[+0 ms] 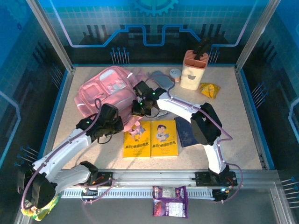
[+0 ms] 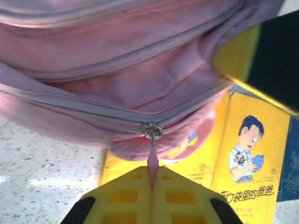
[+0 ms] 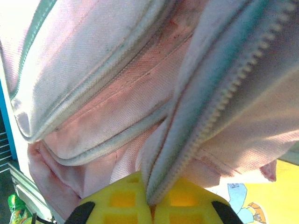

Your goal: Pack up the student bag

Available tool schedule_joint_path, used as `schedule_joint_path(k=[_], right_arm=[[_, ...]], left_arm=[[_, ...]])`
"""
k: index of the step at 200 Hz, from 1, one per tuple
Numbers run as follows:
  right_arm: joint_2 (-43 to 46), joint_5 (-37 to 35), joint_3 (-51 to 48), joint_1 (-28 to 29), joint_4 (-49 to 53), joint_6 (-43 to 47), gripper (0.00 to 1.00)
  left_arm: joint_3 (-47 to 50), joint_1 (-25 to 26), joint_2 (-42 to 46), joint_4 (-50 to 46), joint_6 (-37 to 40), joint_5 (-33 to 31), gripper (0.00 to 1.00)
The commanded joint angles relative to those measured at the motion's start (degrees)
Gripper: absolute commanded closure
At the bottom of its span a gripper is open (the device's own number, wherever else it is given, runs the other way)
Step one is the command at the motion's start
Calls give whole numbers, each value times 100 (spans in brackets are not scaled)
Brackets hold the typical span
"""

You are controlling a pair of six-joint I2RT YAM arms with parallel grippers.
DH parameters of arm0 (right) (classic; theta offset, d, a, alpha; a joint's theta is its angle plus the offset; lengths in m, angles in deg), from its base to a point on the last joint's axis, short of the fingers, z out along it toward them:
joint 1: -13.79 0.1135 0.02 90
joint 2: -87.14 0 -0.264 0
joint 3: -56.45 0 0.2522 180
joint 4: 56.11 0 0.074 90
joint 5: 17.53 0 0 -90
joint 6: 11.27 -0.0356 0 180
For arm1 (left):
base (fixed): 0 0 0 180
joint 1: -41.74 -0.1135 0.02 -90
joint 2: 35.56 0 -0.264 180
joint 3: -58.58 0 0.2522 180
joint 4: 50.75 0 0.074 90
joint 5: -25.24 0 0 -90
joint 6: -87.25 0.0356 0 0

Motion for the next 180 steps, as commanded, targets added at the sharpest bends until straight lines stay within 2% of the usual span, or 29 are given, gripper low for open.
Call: schedule_joint_path(k=[1,38,79,180], right_arm=[[-45,-375,405,-372,-85,425,100],[24,-438,536,-540,153,612,100],[212,-354,385,-566,127,596,100],[809,-339,-365,-457,-153,358,100]], left_arm=[[197,-216,259,-745,-58,-124,100],[500,-686,473,-851,-88,-291,100],[617,-1301,256,-774,61,-628,100],[662,-3268,-240,-38,530,-708,100]])
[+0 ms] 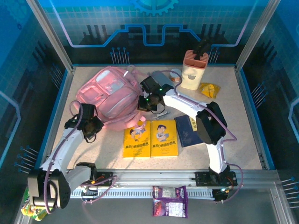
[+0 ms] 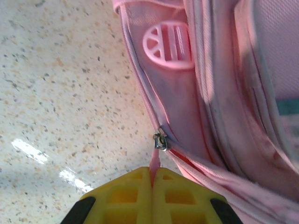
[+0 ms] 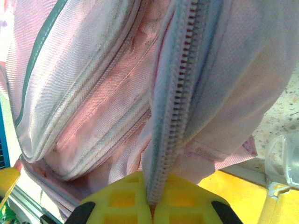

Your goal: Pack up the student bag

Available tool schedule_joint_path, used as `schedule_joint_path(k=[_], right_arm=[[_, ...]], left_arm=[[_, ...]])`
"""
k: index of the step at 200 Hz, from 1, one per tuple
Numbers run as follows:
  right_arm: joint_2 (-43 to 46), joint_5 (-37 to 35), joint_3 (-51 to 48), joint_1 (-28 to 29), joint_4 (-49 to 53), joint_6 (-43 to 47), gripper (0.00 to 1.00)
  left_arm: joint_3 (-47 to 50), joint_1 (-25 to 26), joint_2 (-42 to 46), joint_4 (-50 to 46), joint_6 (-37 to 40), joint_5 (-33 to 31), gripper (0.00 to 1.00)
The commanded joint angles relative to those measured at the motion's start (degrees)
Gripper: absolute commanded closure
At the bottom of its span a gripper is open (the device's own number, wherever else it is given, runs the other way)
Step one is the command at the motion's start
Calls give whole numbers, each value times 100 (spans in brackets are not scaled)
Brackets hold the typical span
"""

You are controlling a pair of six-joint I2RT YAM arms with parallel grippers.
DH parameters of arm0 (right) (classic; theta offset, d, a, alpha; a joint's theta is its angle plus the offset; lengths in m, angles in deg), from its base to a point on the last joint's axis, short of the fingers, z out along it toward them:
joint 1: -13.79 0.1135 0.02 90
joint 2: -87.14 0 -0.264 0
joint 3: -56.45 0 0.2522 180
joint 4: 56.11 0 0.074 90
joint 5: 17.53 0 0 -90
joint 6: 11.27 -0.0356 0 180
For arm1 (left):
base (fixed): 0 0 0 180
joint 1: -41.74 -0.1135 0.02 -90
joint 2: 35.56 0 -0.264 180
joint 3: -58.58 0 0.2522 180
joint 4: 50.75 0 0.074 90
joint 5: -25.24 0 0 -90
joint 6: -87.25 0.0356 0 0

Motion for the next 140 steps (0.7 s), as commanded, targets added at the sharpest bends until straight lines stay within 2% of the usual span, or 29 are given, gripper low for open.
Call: schedule_joint_path(k=[1,17,83,109,140], right_arm=[[483,-255,-86,-78,-103,-38,100],[537,-246,-102,-61,-89,-35,100],[699,-212,-199,104,-156,-104,100],[768,-207,-350,124,-255,-188,100],[534,-136,-181,335,-428,-262,100]], left_arm=[[82,-520,-163,-26,261,-411,100],[25,-787,-346,31,355,-348,100],[35,-1357,-893,922,563,-707,100],[-200,-1719,-1133,968,697,-495,100],[-311,-1744,-1061,923,760,-374,100]])
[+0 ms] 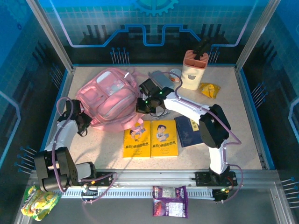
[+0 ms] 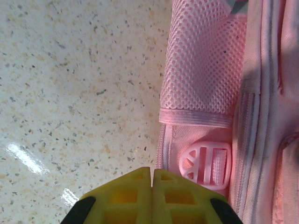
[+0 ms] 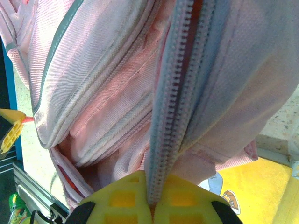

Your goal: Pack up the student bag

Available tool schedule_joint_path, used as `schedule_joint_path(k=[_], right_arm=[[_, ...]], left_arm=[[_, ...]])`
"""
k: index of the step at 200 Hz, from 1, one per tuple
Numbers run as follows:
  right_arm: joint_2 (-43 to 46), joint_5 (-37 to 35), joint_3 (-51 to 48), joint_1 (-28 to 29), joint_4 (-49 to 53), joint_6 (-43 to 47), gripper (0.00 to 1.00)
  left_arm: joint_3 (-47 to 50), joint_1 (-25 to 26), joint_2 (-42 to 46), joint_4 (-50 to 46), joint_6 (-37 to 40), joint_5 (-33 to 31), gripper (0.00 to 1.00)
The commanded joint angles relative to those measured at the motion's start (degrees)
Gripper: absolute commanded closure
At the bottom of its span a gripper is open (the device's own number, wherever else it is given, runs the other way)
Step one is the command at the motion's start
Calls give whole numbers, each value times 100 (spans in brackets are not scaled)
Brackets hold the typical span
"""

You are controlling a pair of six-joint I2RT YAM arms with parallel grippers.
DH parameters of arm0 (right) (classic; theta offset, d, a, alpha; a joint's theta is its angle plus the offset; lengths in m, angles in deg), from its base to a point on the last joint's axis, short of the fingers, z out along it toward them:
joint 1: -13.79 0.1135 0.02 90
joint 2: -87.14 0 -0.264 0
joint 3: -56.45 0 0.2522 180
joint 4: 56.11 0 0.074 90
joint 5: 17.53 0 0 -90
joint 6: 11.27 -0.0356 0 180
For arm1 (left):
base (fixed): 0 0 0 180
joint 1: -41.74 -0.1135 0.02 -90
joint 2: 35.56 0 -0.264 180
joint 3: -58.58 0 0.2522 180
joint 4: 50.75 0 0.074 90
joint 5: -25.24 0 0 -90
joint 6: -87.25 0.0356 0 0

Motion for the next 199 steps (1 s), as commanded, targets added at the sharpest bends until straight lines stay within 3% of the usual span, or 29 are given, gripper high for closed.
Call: schedule_joint_path(k=[1,75,84,107,136,157,199], right_arm=[[185,-138,182,100,-164,-52,100],[-704,-91,1151,347,-341,-207,100],[-783,-50,1272,374,-291,-183,100],[-785,78,1285,396,-252,-85,82],[-471,763,899,287,-583,159,58],[100,766,365,155,-577,400,43],[1288,542,-1177,-151,-339,842,33]], left_arm=[[-168,-186,35,-79,233,-448,100],[-343,-188,-405,-101,-4,-475,100],[-432,-194,-518,-178,-66,-384,93],[-466,-186,-433,-91,-15,-31,70],[-473,-166,122,-318,34,350,52],[-349,-30,633,-421,-1,857,46],[51,772,1506,-1023,-5,1447,40]])
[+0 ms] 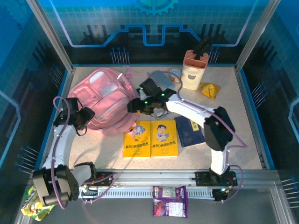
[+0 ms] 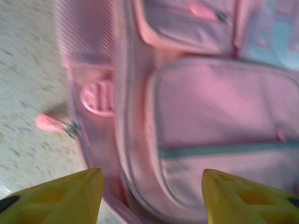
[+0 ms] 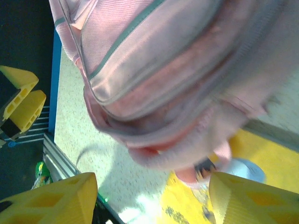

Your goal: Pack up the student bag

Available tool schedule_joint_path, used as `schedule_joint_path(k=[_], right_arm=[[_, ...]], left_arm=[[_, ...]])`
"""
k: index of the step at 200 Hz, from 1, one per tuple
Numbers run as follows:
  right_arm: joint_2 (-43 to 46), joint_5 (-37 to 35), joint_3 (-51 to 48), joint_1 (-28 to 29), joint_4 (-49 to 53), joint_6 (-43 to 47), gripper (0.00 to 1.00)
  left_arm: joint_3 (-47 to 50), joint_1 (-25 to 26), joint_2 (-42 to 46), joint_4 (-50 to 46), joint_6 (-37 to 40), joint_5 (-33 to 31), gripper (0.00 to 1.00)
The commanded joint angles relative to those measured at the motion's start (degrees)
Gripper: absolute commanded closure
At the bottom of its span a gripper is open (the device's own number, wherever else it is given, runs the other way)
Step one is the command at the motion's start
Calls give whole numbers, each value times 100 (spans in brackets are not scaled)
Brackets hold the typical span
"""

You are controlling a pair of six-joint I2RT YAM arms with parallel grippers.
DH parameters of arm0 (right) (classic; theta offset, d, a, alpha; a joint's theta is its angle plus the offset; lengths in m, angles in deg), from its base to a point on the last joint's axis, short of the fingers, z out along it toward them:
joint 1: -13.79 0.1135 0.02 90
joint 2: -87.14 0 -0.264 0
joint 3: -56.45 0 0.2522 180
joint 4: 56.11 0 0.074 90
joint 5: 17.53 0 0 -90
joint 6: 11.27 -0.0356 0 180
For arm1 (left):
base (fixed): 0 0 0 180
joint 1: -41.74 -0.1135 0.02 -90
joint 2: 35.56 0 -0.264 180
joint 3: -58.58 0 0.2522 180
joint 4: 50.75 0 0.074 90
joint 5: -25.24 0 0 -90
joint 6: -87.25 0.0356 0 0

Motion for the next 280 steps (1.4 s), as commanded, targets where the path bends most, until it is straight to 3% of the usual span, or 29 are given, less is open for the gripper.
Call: schedule_joint_path(k=[1,78,139,198,233,260,280], right_arm=[[678,-132,-624,-159,218,461,32],[1297,-209,-2524,213,28,530,23],[1037,-402,-2738,742,-125,218,23],[907,-392,-2891,879,-316,94,28],[792,-411,-2858,959,-222,67,36],[708,-415,-2823,1106,-207,22,38],[595,-427,-2767,1213,-149,-88,38]], left_arm=[[329,436,459,-608,10,683,40],[1276,2781,1557,-1011,-1025,939,32],[1545,4264,794,-146,-1544,607,32],[1466,4764,-227,539,-1579,492,31],[1461,4765,-578,380,-1390,165,29],[1506,4764,-668,646,-1413,332,31],[1505,4707,-695,229,-1464,-147,33]])
